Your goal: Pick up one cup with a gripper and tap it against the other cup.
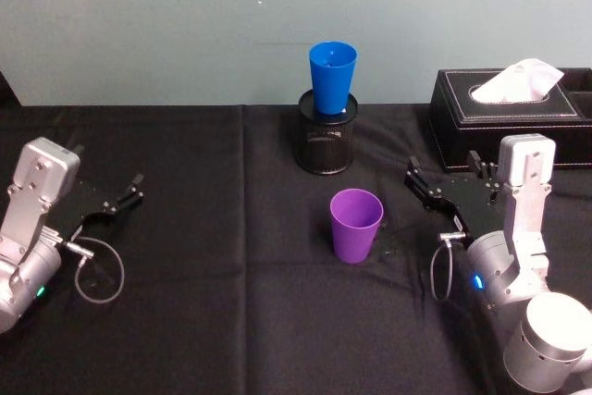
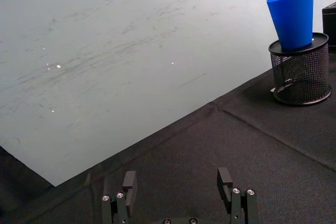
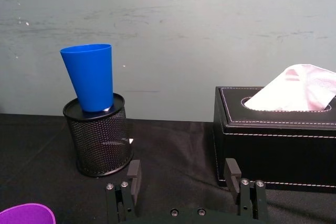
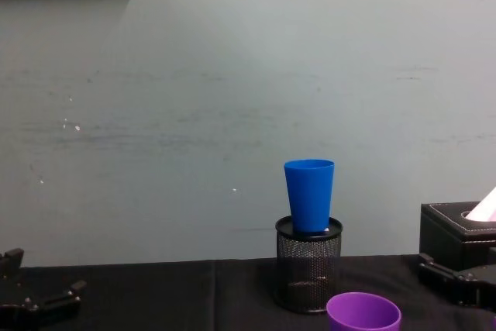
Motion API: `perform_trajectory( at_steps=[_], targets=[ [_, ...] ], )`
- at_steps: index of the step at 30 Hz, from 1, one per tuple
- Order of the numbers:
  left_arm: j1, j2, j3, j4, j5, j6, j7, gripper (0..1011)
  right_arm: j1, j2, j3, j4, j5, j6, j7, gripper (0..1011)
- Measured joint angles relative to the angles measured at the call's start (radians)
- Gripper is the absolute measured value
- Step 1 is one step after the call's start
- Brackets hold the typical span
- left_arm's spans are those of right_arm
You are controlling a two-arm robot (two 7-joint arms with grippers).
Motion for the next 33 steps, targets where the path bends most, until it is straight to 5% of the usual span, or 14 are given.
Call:
perform_trajectory(
  at_steps=[33],
  targets=[
    [0.000,0.000,0.000,0.000,0.000,0.000,0.000,1000,0.000,0.001,0.000,-0.001,0.000,-0.001,-0.001,1003]
  ],
)
